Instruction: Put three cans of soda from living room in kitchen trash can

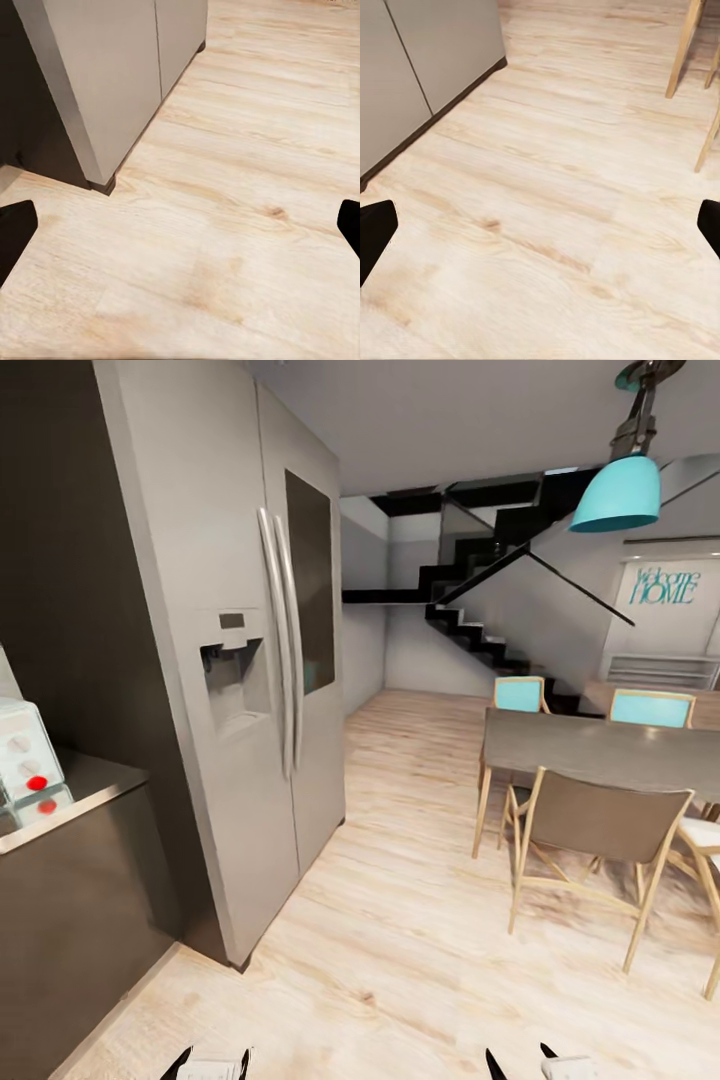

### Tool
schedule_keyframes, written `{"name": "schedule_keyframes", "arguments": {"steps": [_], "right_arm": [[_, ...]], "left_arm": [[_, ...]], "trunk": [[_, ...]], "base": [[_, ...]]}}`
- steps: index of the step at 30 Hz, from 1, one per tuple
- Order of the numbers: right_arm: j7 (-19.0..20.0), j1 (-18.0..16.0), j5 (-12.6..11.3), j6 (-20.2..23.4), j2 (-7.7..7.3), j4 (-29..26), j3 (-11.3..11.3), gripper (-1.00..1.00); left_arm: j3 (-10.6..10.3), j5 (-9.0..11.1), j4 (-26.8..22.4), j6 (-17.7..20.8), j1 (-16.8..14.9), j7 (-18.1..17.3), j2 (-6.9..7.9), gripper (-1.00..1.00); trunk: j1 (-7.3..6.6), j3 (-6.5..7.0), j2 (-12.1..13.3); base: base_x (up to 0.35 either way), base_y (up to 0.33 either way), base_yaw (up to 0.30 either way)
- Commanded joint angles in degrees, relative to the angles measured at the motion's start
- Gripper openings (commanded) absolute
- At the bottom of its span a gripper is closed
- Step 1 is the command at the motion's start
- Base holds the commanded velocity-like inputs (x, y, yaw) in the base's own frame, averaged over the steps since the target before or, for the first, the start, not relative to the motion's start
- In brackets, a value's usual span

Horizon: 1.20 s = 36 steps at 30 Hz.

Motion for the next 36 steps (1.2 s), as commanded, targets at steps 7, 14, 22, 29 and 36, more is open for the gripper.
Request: {"name": "schedule_keyframes", "arguments": {"steps": [7,14,22,29,36], "right_arm": [[0.0,0.0,0.1,0.0,0.00,0.1,0.2,1.00],[0.0,0.0,0.1,0.0,0.00,0.3,0.2,1.00],[0.0,0.0,0.1,0.0,0.00,0.5,0.2,1.00],[0.0,0.0,0.1,0.0,0.00,0.5,0.2,1.00],[0.0,0.0,0.1,0.0,0.00,0.5,1.0,1.00]], "left_arm": [[-0.1,0.0,0.2,0.0,0.0,0.0,0.00,1.00],[0.0,0.0,0.2,0.0,0.0,0.0,0.00,1.00],[0.2,0.1,0.2,0.0,0.0,0.0,0.00,1.00],[0.2,0.0,0.2,0.0,0.0,0.0,0.00,1.00],[0.2,0.0,0.2,0.0,0.0,0.0,0.00,1.00]], "trunk": [[0.00,0.35,0.0],[0.00,0.70,0.0],[0.00,1.10,0.0],[0.00,1.45,0.0],[0.00,1.80,0.0]], "base": [[0.000,0.000,0.217],[0.000,0.000,0.217],[0.000,0.000,0.217],[0.000,0.000,0.217],[0.000,0.000,0.217]]}}
